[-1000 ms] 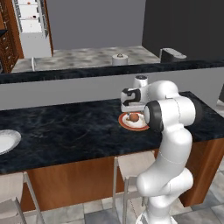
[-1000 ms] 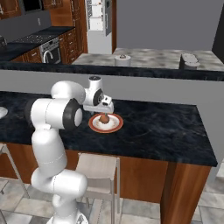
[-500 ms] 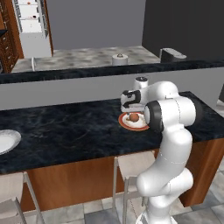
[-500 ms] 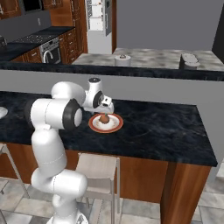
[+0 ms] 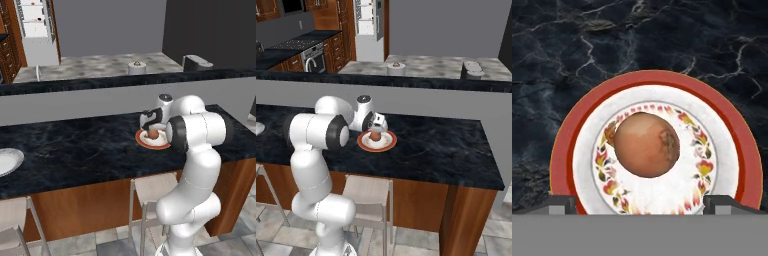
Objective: Transport the steak and onion to the fridge. Place the steak on the rack containing meat and place the onion on the rack containing the vegetable, ensuring meats and vegetables are on different racks.
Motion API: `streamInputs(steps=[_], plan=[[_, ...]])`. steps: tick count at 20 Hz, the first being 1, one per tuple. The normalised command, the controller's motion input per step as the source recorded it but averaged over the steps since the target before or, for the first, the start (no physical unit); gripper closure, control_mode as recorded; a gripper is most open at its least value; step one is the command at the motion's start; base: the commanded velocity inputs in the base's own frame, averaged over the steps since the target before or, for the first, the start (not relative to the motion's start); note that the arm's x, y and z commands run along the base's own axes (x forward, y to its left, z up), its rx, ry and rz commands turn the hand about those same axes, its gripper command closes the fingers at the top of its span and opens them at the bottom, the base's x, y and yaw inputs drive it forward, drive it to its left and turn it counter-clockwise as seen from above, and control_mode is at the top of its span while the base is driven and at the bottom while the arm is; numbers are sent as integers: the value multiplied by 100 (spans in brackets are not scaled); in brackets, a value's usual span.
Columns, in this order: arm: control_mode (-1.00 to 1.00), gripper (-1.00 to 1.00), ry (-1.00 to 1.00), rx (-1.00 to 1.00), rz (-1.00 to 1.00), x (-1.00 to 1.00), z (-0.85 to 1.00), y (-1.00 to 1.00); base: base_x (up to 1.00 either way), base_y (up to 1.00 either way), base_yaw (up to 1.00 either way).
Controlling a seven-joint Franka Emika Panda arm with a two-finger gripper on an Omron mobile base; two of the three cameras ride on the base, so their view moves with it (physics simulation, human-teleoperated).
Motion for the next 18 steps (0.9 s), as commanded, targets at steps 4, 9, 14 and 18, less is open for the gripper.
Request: streamInputs(steps=[4, 9, 14, 18], plan=[[-100, -100, 0, 0, 0, 10, -15, 0, 0, 0, 0], [-100, -100, 0, 0, 0, 29, -12, 0, 0, 0, 0], [-100, -100, 0, 0, 0, 21, -13, 0, 0, 0, 0], [-100, -100, 0, 0, 0, 6, -16, 0, 0, 0, 0]])
